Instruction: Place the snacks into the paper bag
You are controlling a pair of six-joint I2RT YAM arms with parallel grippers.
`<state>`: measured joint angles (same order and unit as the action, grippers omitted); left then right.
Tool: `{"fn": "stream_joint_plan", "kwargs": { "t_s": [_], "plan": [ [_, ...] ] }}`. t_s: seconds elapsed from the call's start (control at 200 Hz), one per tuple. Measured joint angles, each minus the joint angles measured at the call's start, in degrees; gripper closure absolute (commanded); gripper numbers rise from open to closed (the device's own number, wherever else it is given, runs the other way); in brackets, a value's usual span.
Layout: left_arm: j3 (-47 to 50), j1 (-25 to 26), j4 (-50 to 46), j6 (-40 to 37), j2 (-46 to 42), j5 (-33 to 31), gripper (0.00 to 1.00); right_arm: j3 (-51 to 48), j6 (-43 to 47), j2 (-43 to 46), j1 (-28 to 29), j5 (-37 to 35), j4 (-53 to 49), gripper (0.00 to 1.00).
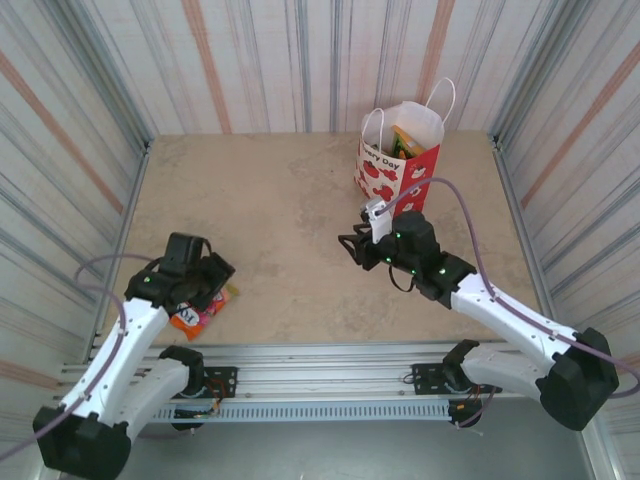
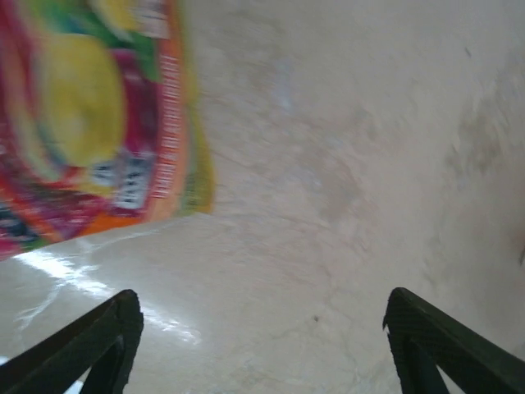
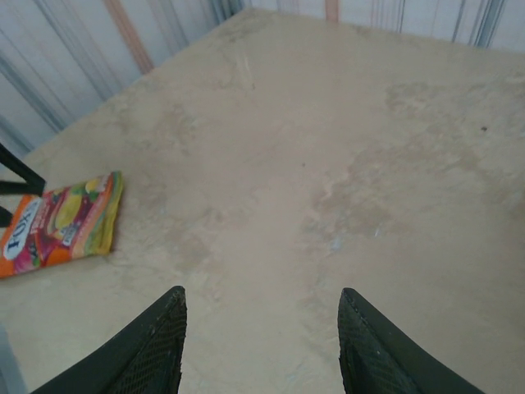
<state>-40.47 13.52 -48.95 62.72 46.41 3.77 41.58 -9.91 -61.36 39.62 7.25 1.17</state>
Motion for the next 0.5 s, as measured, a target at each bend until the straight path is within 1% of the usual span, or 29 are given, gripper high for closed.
{"fn": "stream_joint_plan", "kwargs": {
  "t_s": [0.075,0.105,0.17,0.19,0.341,0.371,0.501],
  "plan": [
    [0.02,-3.06,-3.32,1.51,-1.53,-1.29,0.17,0.02,-0.31,-1.29,0.83,-0.83,1.11,0.49],
    [0.02,-4.26,-4.63,2.12,-1.77,-1.92,0.15,0.00,-0.42,-1.75,1.05,-1.14,1.42,0.49],
    [0.00,-6.19,-7.56,3.30,-1.60,-3.45,0.14,0.02,-0.59,-2.54,1.40,-1.42,2.12,0.49],
    [0.00,-6.58,-8.39,3.56,-1.40,-3.87,0.13,0.02,-0.61,-2.75,1.46,-1.46,2.32,0.49],
    [-1.25,-8.92,-14.60,5.44,2.99,-8.02,0.07,0.02,-0.63,-3.96,2.23,-1.49,3.65,0.49],
    [-1.70,-9.42,-15.54,5.73,4.17,-8.72,0.04,0.02,-0.61,-4.13,2.45,-1.49,3.76,0.49],
    [-2.23,-11.78,-17.00,6.14,8.68,-11.10,0.01,0.02,-0.61,-4.72,2.82,-1.51,3.96,0.49]
  ]
}}
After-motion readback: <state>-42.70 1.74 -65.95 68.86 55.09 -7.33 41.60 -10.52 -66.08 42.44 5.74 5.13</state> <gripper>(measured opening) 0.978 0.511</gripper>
